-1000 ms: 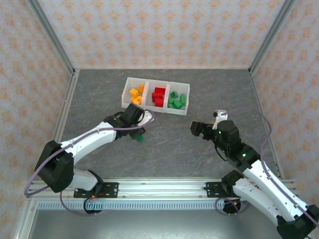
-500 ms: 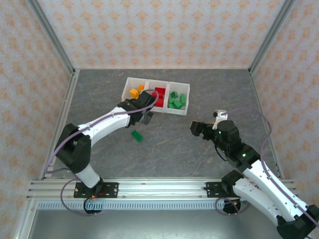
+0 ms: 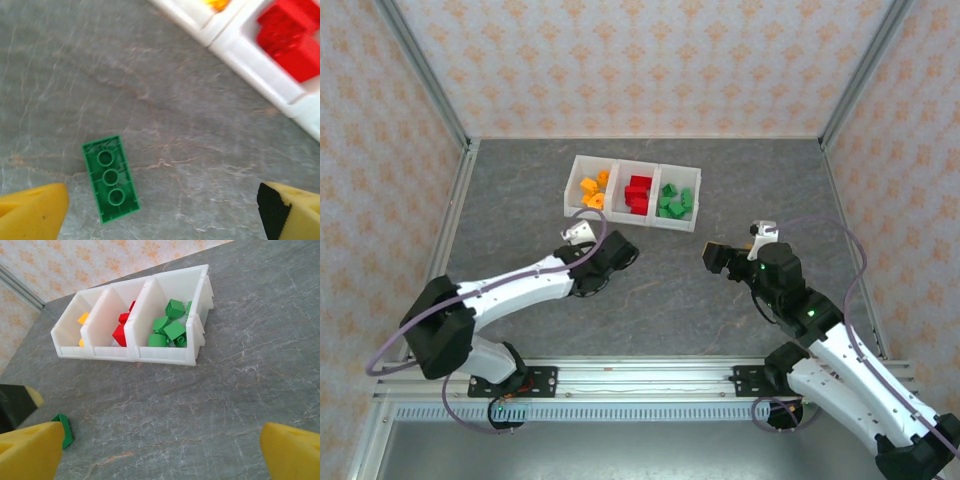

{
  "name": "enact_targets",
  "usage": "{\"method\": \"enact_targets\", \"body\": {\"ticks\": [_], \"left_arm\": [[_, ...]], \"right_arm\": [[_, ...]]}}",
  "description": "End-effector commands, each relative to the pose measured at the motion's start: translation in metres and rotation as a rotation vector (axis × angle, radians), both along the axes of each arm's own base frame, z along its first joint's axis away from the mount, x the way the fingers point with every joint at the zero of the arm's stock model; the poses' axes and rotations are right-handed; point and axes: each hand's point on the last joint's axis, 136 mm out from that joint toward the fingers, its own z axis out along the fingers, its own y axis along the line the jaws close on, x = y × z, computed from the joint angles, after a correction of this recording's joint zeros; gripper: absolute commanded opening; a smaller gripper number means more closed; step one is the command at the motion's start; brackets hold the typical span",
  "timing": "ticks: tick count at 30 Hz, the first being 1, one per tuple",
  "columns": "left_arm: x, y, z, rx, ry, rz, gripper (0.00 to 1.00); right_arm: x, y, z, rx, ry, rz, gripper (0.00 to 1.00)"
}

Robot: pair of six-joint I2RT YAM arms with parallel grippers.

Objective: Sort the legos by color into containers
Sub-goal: Pick up the lego from the bottom-left of the table.

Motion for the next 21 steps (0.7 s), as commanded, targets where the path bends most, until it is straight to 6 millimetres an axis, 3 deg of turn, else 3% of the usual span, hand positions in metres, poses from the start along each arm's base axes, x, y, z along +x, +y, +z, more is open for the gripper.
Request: {"method": "enact_targets", "body": {"ticks": [1,9,16,21], "left_arm": [[-0.016,0.015,-0.028,-0.038,0.044,0.157,0.98],[-0.022,0.024,-0.055,-0.007,0.073,0.197,0.87],[-0.014,0.019,-0.071,0.01,0.088,0.166,0.75],[-0.008,0.021,-0.085,-0.009,0.107,0.158,0.6]], "right_arm": [[-0.002,-0.004,0.005,0.013,-0.012,-0.018,1.0],[-0.003,-0.003,0.009,0.026,-0.027,-0.01,1.0],[-0.003,-0.003,0.009,0.026,-0.026,-0.011,1.0],[-0.004,-0.003,0.01,0.027,-0.029,-0.01,1.0]]}}
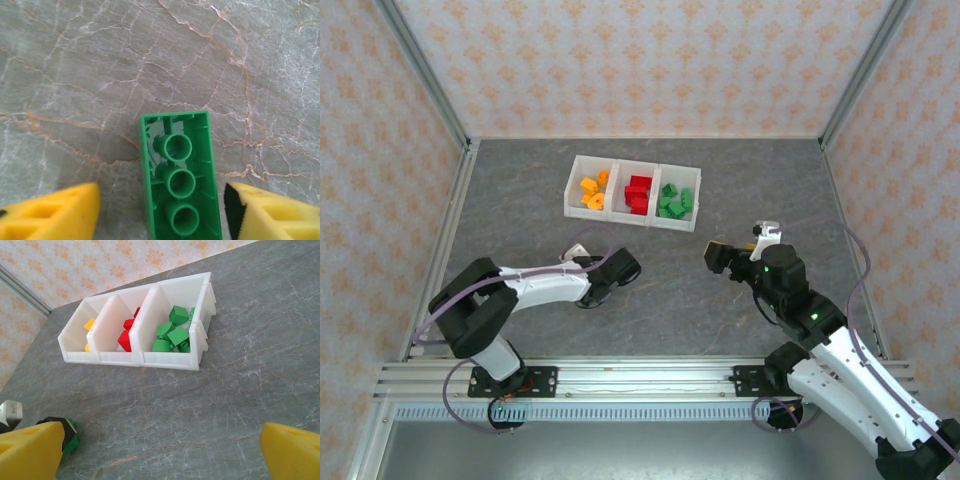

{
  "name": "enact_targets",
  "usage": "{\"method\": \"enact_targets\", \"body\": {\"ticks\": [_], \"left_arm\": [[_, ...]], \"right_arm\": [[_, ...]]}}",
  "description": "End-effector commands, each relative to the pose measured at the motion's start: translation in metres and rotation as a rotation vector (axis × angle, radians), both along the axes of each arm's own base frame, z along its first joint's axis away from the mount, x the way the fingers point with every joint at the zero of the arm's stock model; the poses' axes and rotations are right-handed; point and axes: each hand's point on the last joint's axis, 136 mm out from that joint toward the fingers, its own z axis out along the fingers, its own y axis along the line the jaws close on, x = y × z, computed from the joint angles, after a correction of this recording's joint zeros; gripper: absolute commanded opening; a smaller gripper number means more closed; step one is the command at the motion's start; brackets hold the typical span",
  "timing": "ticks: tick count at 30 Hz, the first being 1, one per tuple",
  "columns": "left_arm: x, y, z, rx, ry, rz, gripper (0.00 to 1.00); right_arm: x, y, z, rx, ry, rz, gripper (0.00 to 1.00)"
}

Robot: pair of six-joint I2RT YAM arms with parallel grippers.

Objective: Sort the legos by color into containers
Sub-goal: Pick up the lego from the bottom-left of the table.

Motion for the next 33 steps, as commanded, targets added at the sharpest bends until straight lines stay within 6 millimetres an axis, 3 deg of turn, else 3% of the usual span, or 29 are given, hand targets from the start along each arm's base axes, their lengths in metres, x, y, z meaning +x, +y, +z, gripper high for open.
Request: {"method": "enact_targets", "body": {"ticks": [1,8,12,14,18,22,26,29,33], "left_arm": [[0.006,0.003,-0.011,-0.01,0.004,-0.009,0.55],[0.012,0.01,-0.02,0.018,0.028,-0.037,0.24],[0.017,0.009,-0.013,0.052,0.023,-0.082,0.09],[0.022,0.005,0.0,0.075,0.001,-0.121,0.02],[0.044,-0.021,0.056,0.103,-0.128,-0.257,0.0],[0.079,-0.047,0.119,0.166,-0.233,-0.369,0.0],[0.124,-0.079,0.166,0.255,-0.268,-0.479,0.0],[0.156,-0.106,0.172,0.28,-0.244,-0.561,0.01],[0.199,-0.13,0.154,0.296,-0.176,-0.629,0.01]], "right_arm": [[-0.001,-0.002,0.004,0.011,-0.008,-0.01,1.0],[-0.001,-0.002,0.003,0.008,-0.006,-0.013,1.0],[0.0,-0.003,0.002,0.005,-0.005,-0.019,1.0],[0.0,-0.004,0.001,0.001,-0.002,-0.025,1.0],[0.001,-0.007,0.002,-0.004,-0.006,-0.044,1.0],[0.003,-0.013,0.002,-0.016,-0.006,-0.076,1.0],[0.003,-0.018,0.004,-0.015,-0.016,-0.102,1.0],[0.003,-0.021,0.004,-0.018,-0.02,-0.115,1.0],[0.002,-0.023,0.006,-0.015,-0.026,-0.123,1.0]]}}
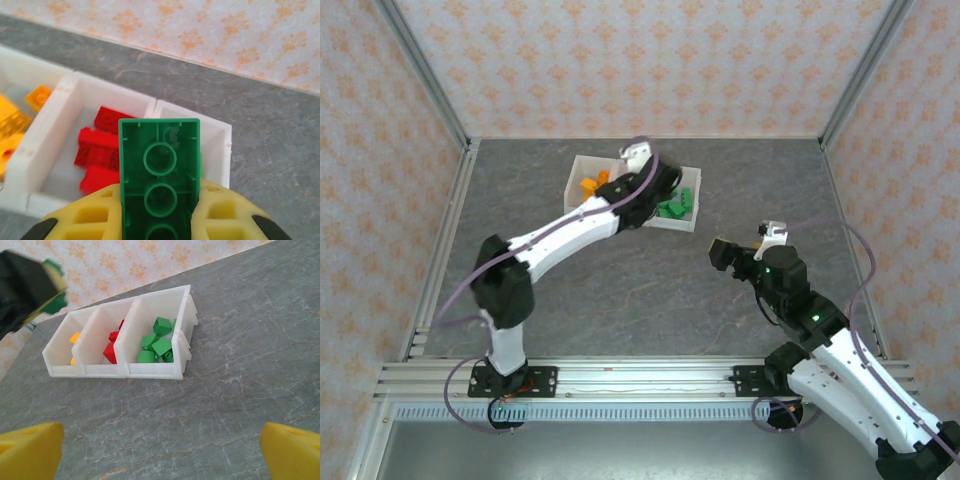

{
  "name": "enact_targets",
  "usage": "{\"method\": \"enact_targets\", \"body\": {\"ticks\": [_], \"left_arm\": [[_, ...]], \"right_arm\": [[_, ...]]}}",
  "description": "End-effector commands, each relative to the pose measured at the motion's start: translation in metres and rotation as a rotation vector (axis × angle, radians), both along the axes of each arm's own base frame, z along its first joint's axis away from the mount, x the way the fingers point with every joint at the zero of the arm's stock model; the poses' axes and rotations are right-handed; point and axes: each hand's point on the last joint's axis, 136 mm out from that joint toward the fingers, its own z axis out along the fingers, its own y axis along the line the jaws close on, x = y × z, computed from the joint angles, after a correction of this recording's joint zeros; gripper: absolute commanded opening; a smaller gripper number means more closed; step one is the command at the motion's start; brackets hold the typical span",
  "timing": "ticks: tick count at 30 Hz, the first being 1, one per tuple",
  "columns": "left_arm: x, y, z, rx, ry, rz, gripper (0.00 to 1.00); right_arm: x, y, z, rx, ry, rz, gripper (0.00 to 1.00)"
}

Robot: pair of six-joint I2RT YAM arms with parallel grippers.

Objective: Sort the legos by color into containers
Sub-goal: Place the lego in the container.

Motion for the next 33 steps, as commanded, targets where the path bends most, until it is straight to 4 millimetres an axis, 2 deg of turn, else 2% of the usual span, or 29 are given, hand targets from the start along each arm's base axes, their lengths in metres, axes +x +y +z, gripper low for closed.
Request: {"method": "enact_targets", "body": {"ticks": [1,4,9,15,18,21,24,28,33], "left_arm": [[0.018,0.004,-0.056,0.199,0.164,-0.082,0.01],[0.04,-0.005,-0.07,0.175,0.183,-0.097,0.01],[0.06,-0.018,-0.09,0.125,0.19,-0.12,0.03],[0.068,-0.036,-0.104,0.06,0.19,-0.159,0.04],[0.07,-0.041,-0.105,0.037,0.187,-0.171,0.04],[0.07,-0.045,-0.105,0.027,0.182,-0.187,0.09],[0.07,-0.049,-0.103,0.015,0.18,-0.21,0.25],[0.068,-0.059,-0.095,-0.006,0.172,-0.269,0.6],[0.063,-0.06,-0.062,-0.011,0.104,-0.302,0.98]], "right_arm": [[-0.001,-0.008,0.005,0.001,-0.012,-0.041,1.0],[-0.002,-0.011,0.008,0.005,-0.027,-0.055,1.0],[-0.001,-0.016,0.006,-0.004,-0.03,-0.082,1.0],[0.0,-0.014,0.004,-0.011,-0.022,-0.071,1.0],[0.001,-0.015,0.003,-0.016,-0.019,-0.077,1.0],[0.001,-0.015,0.003,-0.015,-0.02,-0.079,1.0],[0.001,-0.016,0.002,-0.018,-0.017,-0.085,1.0],[0.001,-0.018,0.002,-0.021,-0.019,-0.093,1.0],[0.001,-0.018,0.002,-0.017,-0.017,-0.095,1.0]]}}
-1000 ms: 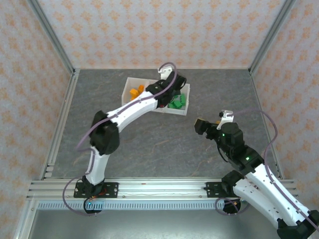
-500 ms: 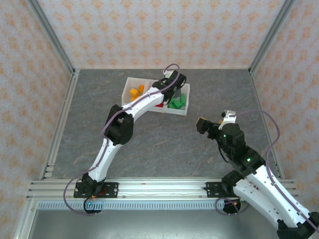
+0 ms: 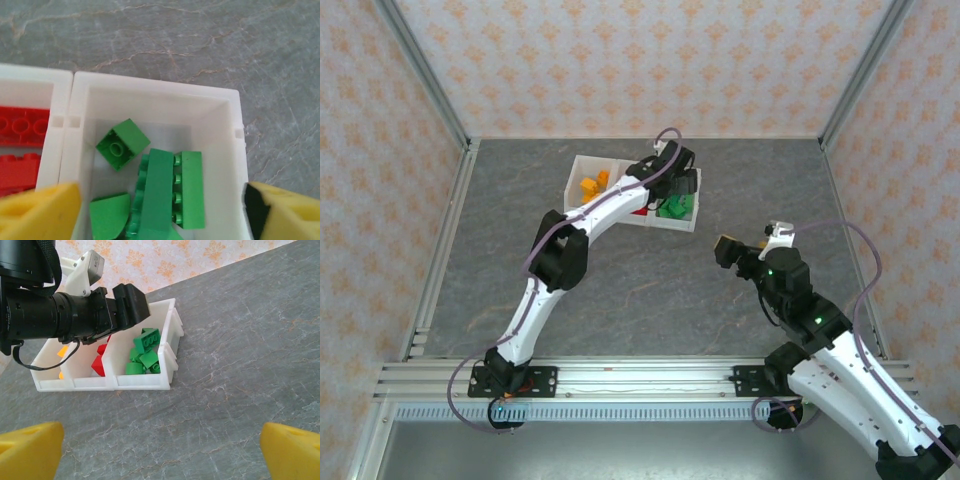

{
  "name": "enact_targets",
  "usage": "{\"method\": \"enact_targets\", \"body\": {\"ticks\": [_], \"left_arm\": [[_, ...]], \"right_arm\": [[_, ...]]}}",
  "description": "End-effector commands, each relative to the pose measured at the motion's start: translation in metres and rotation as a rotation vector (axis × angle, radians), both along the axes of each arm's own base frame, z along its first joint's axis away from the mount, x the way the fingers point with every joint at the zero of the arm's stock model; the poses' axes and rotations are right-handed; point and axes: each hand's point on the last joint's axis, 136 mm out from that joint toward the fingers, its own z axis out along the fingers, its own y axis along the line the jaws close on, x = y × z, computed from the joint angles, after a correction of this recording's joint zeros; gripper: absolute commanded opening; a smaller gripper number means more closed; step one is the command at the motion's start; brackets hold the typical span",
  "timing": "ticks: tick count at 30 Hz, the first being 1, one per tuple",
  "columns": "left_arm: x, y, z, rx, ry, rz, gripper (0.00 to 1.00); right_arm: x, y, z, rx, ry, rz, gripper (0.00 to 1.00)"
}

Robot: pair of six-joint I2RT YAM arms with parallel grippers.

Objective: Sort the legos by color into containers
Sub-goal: Place the lego in the container, then reset both arms

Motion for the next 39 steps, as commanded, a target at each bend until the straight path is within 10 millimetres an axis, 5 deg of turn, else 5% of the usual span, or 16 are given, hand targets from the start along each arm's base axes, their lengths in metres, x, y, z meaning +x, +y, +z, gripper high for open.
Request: {"method": "enact_targets", "body": {"ticks": [1,7,12,15,23,29,33,39], "left_arm": [[-0.005,-0.006,0.044,-0.034,-0.086,-0.049,1.0],[-0.034,0.026,0.094,-0.015,-0.185,-0.04,0.99],[-0.082,0.079,0.144,-0.035,-0.358,-0.02,0.99],[-0.112,0.113,0.156,-0.021,-0.454,-0.006,0.99],[-0.187,0.212,0.148,0.118,-0.724,0.15,1.0],[-0.218,0.268,0.138,0.163,-0.889,0.287,1.0],[-0.216,0.29,0.114,0.209,-0.858,0.339,0.99],[-0.21,0.319,0.09,0.271,-0.824,0.395,0.99]], "right_arm": [[0.0,-0.005,-0.003,-0.003,0.007,-0.03,1.0],[0.0,-0.005,-0.005,-0.001,0.013,-0.034,1.0],[0.001,-0.016,-0.004,-0.013,0.007,-0.091,1.0],[0.0,-0.026,-0.001,-0.015,-0.005,-0.142,1.0],[-0.007,-0.064,0.032,-0.019,-0.165,-0.318,1.0],[0.002,-0.085,0.049,-0.119,-0.453,-0.453,1.0],[0.017,-0.1,0.025,-0.235,-0.507,-0.54,1.0],[0.051,-0.138,-0.039,-0.226,-0.369,-0.603,1.0]]}}
